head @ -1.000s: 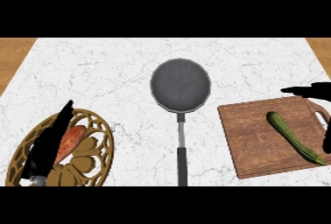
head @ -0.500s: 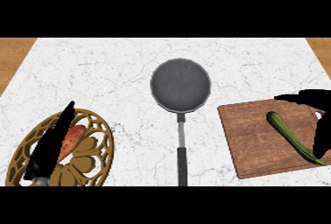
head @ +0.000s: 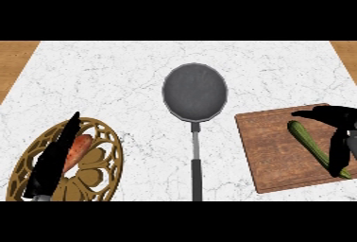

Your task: Pick the squash from the cutting board and place it in the pan

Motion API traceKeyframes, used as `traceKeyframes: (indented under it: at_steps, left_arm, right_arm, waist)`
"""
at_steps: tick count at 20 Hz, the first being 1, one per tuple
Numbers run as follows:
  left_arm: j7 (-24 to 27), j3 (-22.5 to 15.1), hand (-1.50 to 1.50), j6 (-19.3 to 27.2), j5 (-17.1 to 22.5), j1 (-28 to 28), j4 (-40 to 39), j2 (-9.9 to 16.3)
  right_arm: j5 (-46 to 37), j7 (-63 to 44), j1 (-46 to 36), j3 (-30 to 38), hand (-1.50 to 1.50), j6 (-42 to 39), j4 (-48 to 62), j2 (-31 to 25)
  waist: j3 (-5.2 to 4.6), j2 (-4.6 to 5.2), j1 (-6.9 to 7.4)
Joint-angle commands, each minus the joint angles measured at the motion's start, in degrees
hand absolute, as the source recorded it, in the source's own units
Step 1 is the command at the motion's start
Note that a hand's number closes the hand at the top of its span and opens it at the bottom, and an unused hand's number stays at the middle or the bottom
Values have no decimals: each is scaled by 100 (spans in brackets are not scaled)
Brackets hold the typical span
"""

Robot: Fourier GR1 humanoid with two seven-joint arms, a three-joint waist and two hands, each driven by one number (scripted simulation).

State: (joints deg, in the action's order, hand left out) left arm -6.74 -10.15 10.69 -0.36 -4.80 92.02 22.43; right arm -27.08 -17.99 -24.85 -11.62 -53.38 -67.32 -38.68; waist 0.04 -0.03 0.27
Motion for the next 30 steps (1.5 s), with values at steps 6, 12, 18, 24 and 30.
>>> traceKeyframes:
  at_steps: [6,12,18,24,30]
  left_arm:
    - [304,515,0,-478,-92,54,-296,-126]
    - [-93,594,0,-549,-322,6,-13,-305]
    - [257,579,0,-526,-539,145,-428,-611]
    - [-228,552,0,-498,-645,353,-261,-713]
    - [-191,533,0,-630,-693,69,126,-691]
  right_arm:
    - [-755,662,134,147,-150,-13,381,40]
    - [-1108,502,648,224,-150,236,-10,428]
    - [-1514,1208,305,233,-150,684,947,561]
    - [-1416,1506,260,493,150,795,1306,647]
    - [-1504,1519,-357,847,150,1039,1881,656]
  waist:
    - [-4,8,6]
    - [-4,0,-13]
    - [-4,9,-5]
    - [-2,16,-7]
    - [0,20,59]
